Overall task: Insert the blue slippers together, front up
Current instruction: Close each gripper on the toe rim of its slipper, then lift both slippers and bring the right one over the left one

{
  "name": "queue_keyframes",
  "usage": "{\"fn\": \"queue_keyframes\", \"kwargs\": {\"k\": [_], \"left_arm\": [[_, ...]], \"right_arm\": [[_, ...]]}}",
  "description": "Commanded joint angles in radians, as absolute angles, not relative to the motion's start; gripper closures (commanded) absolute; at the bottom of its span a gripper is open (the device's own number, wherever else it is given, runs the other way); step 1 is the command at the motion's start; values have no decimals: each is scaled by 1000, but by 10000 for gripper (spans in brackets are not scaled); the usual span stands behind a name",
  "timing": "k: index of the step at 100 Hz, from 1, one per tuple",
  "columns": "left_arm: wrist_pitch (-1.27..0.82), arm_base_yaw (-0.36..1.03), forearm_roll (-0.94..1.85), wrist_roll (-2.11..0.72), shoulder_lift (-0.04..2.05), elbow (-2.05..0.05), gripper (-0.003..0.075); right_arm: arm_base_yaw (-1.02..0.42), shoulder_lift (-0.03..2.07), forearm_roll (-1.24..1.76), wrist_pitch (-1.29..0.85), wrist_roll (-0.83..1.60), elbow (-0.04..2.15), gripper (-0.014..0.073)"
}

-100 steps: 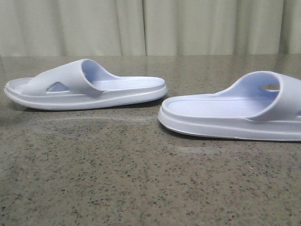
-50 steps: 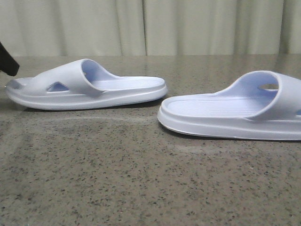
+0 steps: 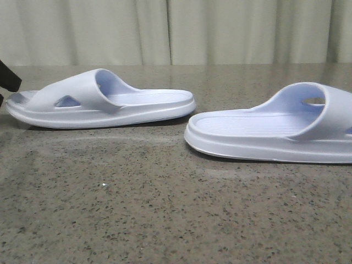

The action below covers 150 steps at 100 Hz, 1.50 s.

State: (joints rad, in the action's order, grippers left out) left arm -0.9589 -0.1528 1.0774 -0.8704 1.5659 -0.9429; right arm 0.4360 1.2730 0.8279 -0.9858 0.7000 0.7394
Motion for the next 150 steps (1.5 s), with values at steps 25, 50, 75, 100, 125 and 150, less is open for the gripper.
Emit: {"fn": "queue_keyframes", "kwargs": {"k": [25,50,75,100,125,150], "left_arm": [[-1017,-155,1175,-922,1576,-975,431],[-1053,-155,1206,-939,1618,-975,431],[-1058,-149,1209,-947,1624,-976,540],[-1083,-149,1222,-969,1624,-976,705],[-1090,-226,1239,-974,1571,-976,705],[-1149,-288,1267,-970,1492,-976,705]], "right_arm": [[438,1257,868,-979,715,771,701],[438,1257,868,-979,722,771,701],[438,1257,868,-979,722,771,701],[438,1257,872,-979,723,771,701],[438,1244,938,-934,729,772,701],[438,1221,1081,-929,777,797,701]]}}
